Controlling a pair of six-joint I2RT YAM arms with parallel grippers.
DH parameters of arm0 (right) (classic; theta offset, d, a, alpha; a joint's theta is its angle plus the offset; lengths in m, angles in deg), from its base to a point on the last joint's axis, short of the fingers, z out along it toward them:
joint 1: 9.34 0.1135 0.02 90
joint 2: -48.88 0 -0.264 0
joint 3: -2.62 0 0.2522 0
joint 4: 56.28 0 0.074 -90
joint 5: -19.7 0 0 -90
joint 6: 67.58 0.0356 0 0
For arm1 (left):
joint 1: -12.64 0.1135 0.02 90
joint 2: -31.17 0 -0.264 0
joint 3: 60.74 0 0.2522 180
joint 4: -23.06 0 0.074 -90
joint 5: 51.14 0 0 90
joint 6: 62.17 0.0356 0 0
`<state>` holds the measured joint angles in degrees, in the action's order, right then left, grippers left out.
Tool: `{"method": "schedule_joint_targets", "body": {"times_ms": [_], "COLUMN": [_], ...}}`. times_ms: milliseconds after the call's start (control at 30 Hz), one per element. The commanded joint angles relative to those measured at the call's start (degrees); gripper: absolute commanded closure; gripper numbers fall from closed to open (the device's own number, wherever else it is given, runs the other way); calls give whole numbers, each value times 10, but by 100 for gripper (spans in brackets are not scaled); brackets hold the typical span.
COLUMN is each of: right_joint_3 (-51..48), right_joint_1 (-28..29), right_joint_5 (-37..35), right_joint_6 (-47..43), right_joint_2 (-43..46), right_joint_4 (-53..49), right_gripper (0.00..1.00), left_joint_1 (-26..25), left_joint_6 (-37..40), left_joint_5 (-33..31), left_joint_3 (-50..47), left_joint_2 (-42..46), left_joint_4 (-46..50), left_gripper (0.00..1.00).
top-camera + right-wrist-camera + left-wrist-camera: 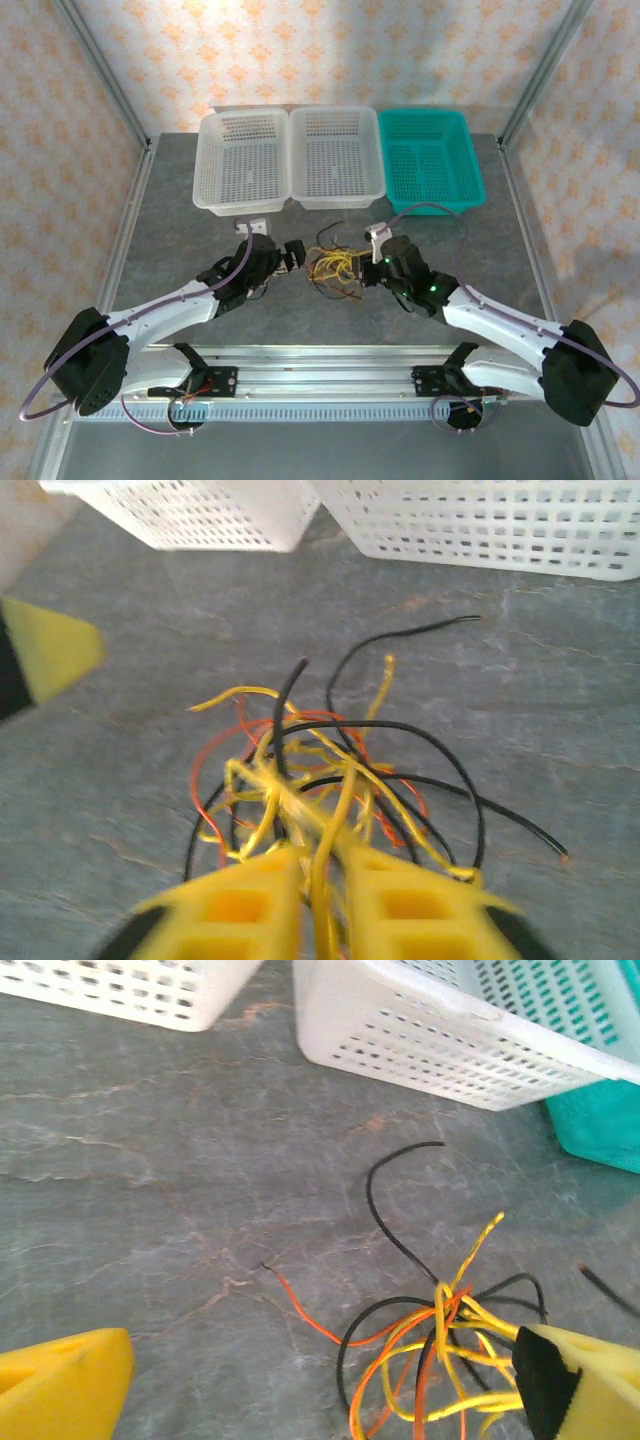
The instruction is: Untangle the cables
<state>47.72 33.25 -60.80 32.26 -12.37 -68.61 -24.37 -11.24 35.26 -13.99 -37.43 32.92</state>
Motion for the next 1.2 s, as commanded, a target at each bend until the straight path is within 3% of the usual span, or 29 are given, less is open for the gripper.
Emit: {"method": "schedule_joint_targets", "body": {"times_ms": [0, 100, 300, 433, 567, 667, 900, 1167], "right_joint_3": [-27, -41, -31, -6, 36, 51, 73, 30], "right_joint_1": [1, 1, 0, -1, -1, 2, 61, 97], "right_joint_5": [-40, -85, -148, -86, -40, 3, -28, -51], "right_joint_6": [28, 58, 78, 53, 59, 74, 174, 262], "right_joint_2": [33, 60, 126, 124, 57, 21, -23, -20], "right_joint_4": [-6, -29, -103, -132, -177, -197, -296, -295], "right_gripper": [60, 45, 36, 40, 58, 58, 58, 65], "left_joint_1": [-1, -16, -61, -83, -91, -107, -111, -71], "left_joint_6": [28, 39, 50, 32, 18, 18, -12, -48], "left_joint_5": [57, 70, 58, 50, 44, 22, 5, 58], "left_joint_3": [5, 20, 45, 38, 29, 17, -33, -54], "left_joint_2": [-19, -43, -90, -100, -96, -72, -20, -22], "left_joint_4": [-44, -54, -51, -66, -56, -34, -50, -124], "left_gripper": [1, 0, 1, 0, 0, 1, 1, 1]}}
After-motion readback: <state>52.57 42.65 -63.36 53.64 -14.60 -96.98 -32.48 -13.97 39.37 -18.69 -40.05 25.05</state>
